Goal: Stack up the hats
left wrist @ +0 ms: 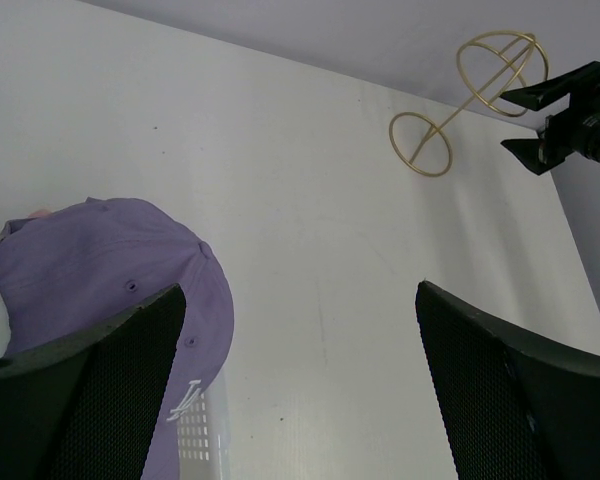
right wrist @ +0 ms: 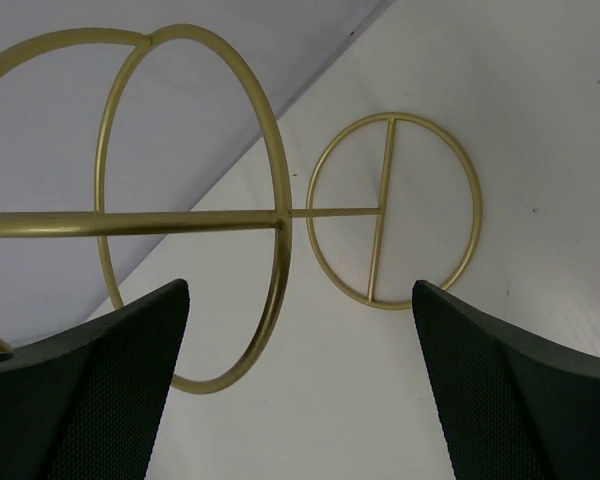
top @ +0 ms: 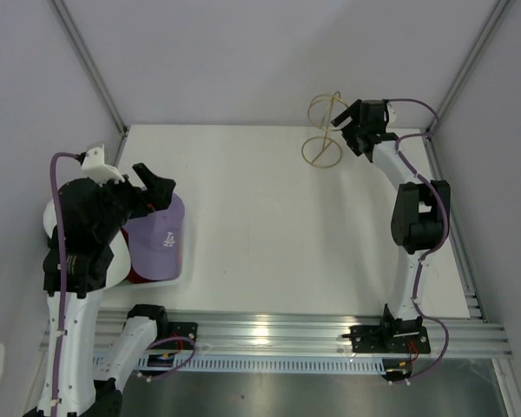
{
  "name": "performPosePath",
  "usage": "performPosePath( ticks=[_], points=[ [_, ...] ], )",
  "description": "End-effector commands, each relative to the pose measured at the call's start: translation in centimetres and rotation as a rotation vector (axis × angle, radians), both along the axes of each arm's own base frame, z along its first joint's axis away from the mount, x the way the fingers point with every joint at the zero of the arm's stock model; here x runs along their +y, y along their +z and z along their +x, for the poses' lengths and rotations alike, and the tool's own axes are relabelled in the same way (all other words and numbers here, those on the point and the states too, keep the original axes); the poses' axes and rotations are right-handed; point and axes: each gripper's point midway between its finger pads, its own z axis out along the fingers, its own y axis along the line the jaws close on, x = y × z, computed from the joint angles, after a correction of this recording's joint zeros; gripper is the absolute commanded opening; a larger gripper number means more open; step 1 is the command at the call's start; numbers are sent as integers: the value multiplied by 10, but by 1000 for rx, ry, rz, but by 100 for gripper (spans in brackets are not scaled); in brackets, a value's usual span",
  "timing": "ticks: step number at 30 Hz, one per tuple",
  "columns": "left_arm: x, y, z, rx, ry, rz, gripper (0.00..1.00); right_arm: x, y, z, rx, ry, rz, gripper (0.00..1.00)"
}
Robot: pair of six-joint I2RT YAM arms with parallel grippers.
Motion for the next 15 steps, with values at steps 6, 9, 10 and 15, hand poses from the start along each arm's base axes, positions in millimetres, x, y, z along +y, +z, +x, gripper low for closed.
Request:
performPosePath(
  ticks=[6, 9, 10, 15],
  points=[
    [-1, 6, 5, -28, -10, 15, 100, 8, -1, 28, 0, -47, -8, 60],
    [-3, 6, 6, -27, -21, 2, 100, 8, 0, 25, 14, -54, -15, 38],
    [-4, 6, 6, -28, -23, -2, 100, 9, -1, 22, 28, -54, -11, 32],
    [-10, 6, 3, -25, -47, -30, 100, 14, 2, 9, 74, -60, 39, 0]
  ],
)
